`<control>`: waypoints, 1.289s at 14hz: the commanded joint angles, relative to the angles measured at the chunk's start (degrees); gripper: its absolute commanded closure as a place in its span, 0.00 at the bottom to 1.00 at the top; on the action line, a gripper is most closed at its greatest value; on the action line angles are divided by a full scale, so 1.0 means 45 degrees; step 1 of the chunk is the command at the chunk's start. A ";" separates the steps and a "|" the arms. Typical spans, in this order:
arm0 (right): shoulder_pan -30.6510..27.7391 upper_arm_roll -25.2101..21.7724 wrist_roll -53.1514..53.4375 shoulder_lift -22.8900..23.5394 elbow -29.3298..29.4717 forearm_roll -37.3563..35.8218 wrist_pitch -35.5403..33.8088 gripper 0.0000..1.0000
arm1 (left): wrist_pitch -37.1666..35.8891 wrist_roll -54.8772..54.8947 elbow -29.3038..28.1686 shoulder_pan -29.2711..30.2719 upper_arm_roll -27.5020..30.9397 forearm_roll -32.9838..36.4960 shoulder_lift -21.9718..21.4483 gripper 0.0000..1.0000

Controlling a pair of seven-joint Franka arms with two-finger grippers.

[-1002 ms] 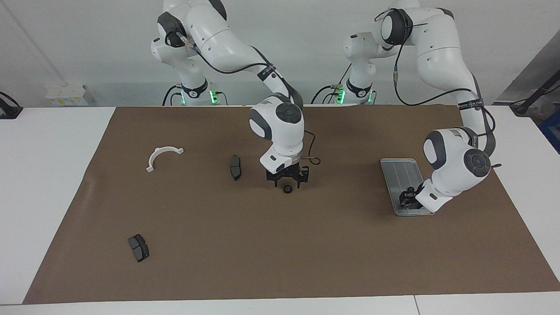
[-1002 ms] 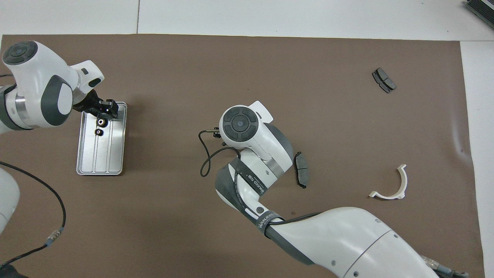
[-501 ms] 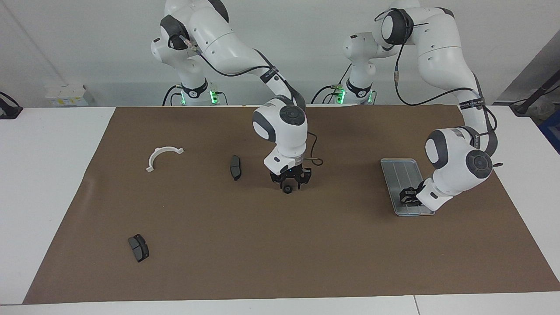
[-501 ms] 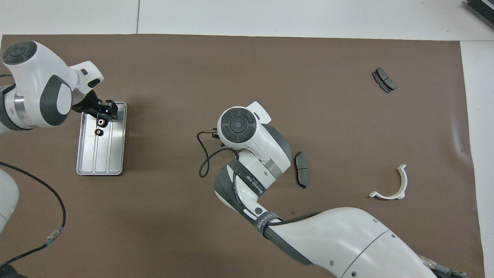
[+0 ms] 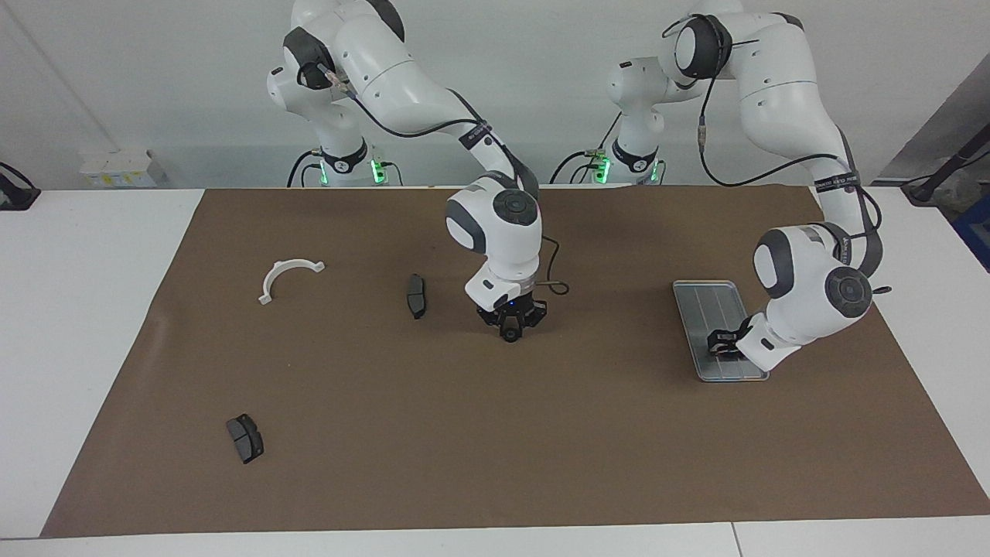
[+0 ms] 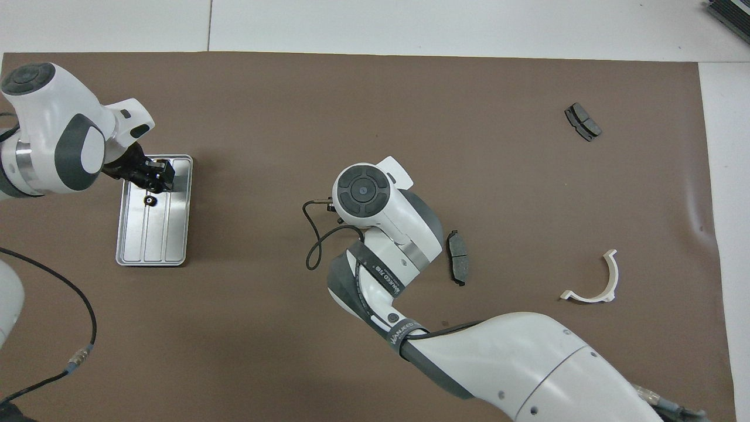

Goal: Place bearing gear from tray to pile
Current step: 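Carry the gear with the right gripper while the left gripper grasps another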

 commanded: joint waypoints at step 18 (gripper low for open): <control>-0.6650 0.0067 -0.7274 -0.4482 -0.6209 0.0670 0.0913 1.00 | -0.1650 -0.5094 0.1142 -0.2082 -0.0123 0.0128 -0.1335 0.84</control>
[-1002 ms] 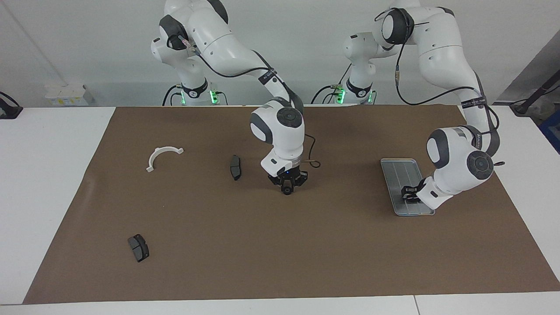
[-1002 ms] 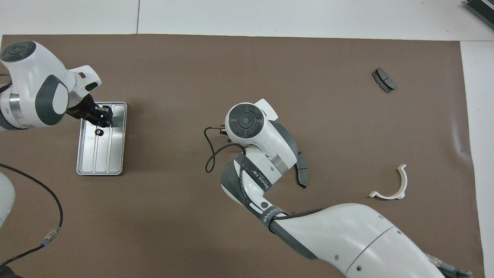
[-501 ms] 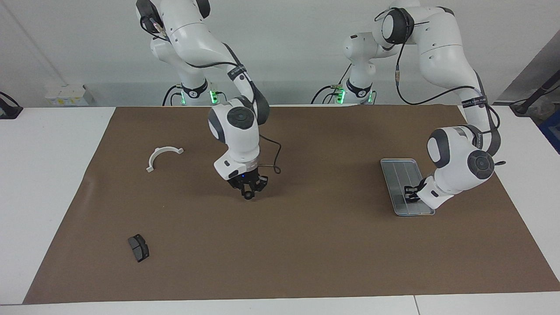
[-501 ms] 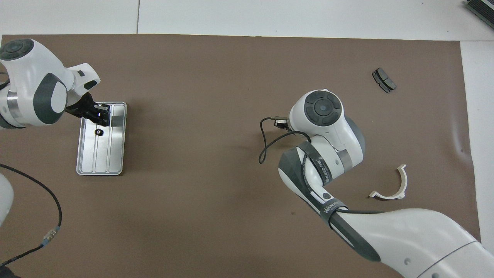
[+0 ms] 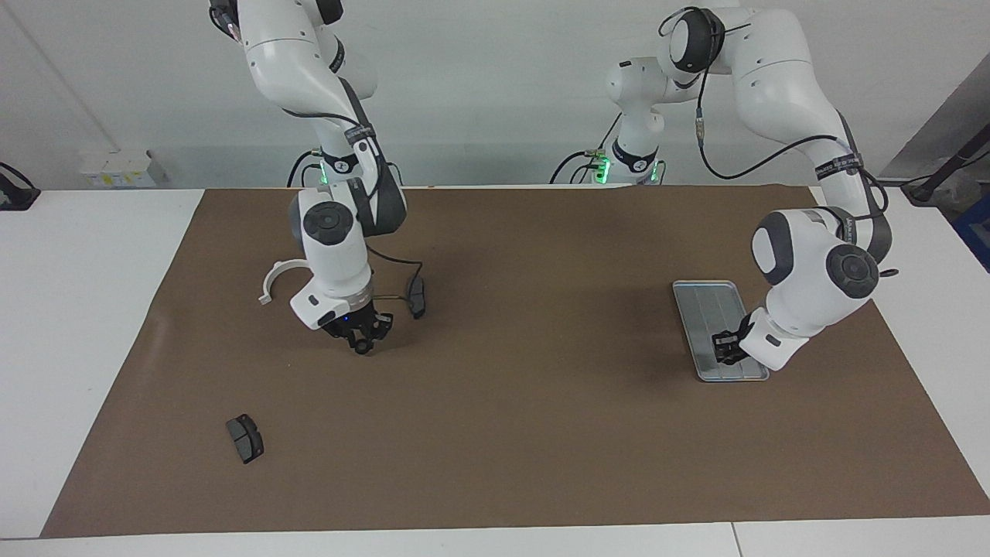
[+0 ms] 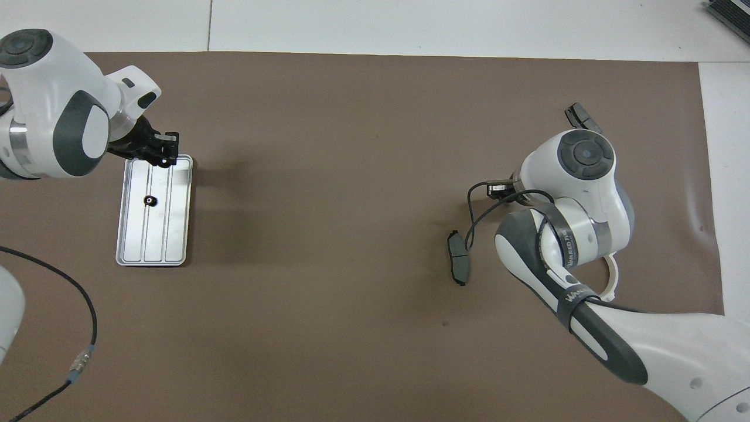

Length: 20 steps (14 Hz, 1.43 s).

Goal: Place bearing gear from tray to pile
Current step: 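Set the second gear mid-table with the left gripper while the right places its gear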

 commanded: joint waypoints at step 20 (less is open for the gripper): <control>-0.2465 0.0322 -0.3470 -0.1560 -0.0667 0.0683 -0.0739 0.00 | 0.2110 -1.1119 -0.0120 -0.6527 0.0148 -0.0294 0.0154 0.02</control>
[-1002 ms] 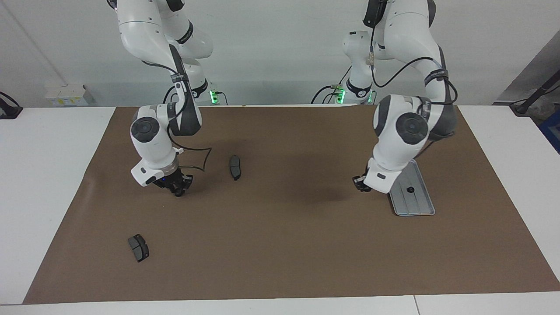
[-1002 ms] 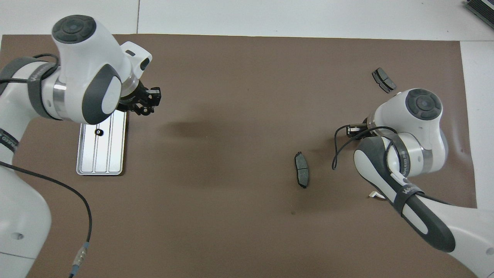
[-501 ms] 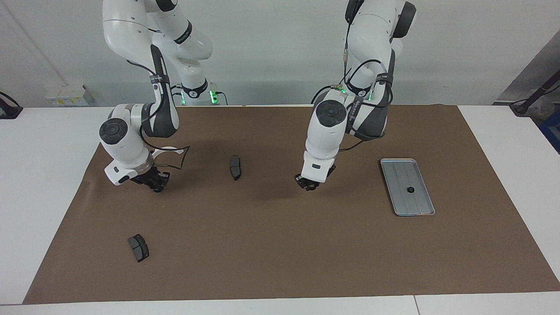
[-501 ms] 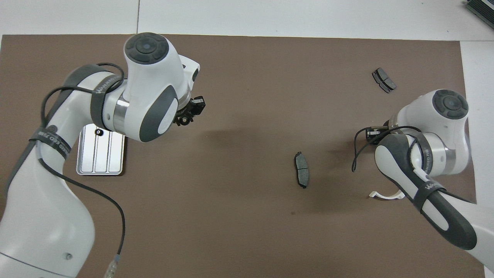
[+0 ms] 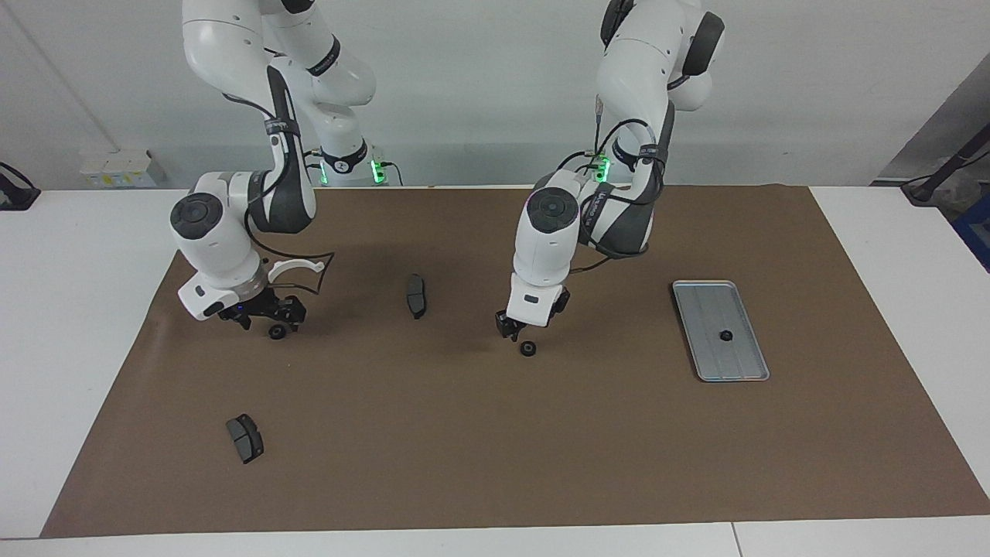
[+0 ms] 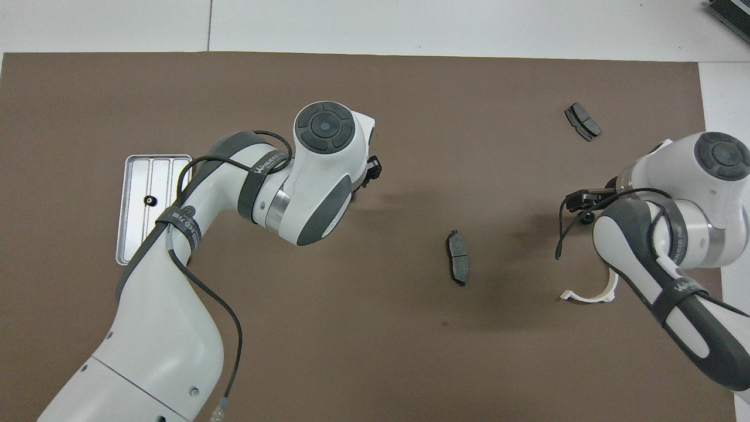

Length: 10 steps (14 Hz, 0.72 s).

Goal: Place bearing gear from tray to pile
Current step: 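Set the second gear mid-table with the left gripper while the right places its gear, then grasp the second gear with the right gripper while the left gripper returns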

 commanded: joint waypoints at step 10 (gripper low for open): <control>0.5099 0.0087 0.7353 0.2119 0.3112 0.0257 0.1150 0.00 | -0.2215 0.3133 0.0008 0.2339 0.0958 -0.0071 -0.2178 0.03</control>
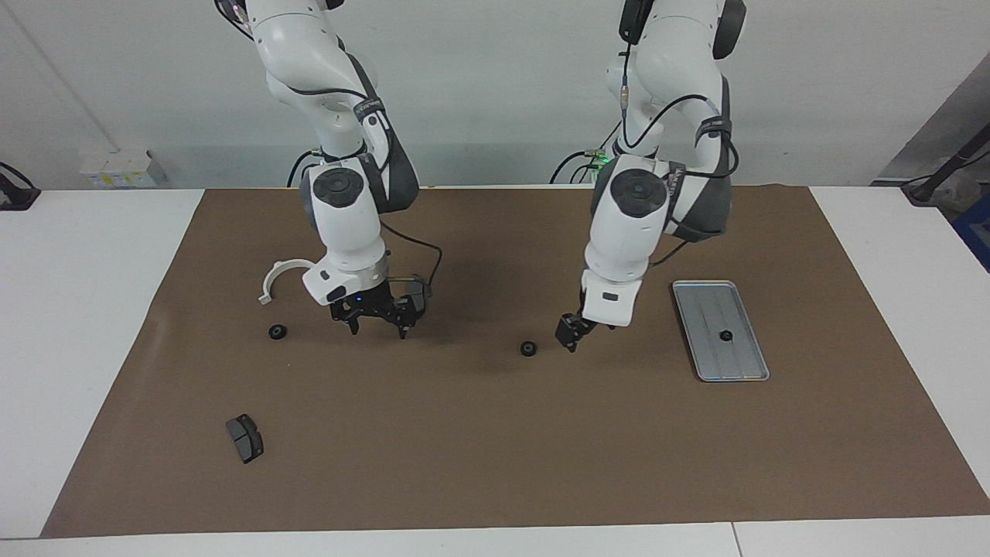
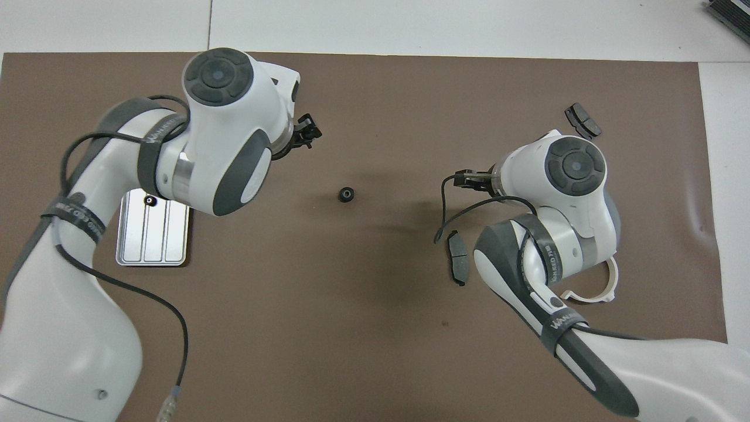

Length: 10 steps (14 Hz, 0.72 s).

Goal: Place bearing gear from tray to pile
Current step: 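Grasp the second gear with the right gripper while the left gripper returns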

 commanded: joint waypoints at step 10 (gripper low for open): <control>0.3387 -0.0100 0.4763 0.5267 0.7360 -0.0626 -0.2354 0.00 | -0.1648 0.8414 -0.0277 0.3940 -0.0078 -0.0095 -0.0377 0.05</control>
